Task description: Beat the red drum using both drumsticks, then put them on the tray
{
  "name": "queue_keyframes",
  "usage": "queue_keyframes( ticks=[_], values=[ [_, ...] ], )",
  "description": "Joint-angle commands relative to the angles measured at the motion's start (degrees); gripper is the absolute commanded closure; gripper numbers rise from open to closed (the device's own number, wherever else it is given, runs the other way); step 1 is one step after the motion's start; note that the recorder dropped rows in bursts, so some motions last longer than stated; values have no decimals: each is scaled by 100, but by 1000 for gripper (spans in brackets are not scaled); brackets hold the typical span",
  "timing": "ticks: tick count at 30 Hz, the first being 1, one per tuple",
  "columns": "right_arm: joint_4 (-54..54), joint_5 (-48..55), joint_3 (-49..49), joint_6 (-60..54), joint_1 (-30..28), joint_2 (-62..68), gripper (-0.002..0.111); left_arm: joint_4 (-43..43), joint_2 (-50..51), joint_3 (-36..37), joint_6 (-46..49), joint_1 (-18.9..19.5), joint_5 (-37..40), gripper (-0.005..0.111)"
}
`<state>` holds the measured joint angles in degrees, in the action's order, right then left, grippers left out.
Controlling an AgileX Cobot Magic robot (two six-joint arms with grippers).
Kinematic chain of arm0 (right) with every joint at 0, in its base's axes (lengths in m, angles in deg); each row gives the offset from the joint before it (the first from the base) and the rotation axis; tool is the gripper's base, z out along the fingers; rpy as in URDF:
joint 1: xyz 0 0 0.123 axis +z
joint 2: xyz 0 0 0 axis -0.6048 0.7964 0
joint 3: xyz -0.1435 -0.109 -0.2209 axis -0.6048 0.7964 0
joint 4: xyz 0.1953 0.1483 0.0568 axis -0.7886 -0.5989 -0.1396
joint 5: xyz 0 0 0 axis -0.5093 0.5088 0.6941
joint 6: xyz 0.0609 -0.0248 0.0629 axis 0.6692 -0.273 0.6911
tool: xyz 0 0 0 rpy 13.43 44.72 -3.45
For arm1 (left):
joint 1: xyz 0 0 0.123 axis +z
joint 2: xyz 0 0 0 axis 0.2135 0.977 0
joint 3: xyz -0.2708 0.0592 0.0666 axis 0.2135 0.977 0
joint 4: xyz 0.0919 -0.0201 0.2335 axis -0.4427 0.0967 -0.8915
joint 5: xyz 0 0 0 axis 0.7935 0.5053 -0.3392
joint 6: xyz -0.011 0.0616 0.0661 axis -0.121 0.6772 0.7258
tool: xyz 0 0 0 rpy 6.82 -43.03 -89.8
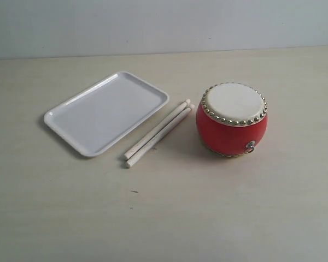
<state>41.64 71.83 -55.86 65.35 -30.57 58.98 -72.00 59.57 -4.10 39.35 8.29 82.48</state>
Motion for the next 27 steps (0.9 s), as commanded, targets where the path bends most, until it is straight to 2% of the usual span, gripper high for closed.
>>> queue_keyframes(
  ticks=[1, 6, 9, 13, 22, 27],
  values=[
    [2, -61, 30, -4, 5, -39, 108, 534, 1026, -766, 378, 5, 1650, 107],
    [2, -61, 30, -4, 5, -39, 108, 3491, 2148, -1534, 2767, -75, 3051, 107],
    [2, -61, 30, -4, 5, -39, 108, 4519, 2914, -1905, 3273, -249, 3860, 107],
    [2, -61, 30, -4, 5, -39, 108, 4664, 3797, -2346, 3284, -625, 4211, 107],
    [2, -61, 30, -4, 5, -39, 108, 4034, 5310, -3313, 3339, -1597, 4083, 107],
    [2, -61, 30, -4, 5, -39, 108, 3897, 5925, -3799, 3302, -1990, 4093, 107]
  ],
)
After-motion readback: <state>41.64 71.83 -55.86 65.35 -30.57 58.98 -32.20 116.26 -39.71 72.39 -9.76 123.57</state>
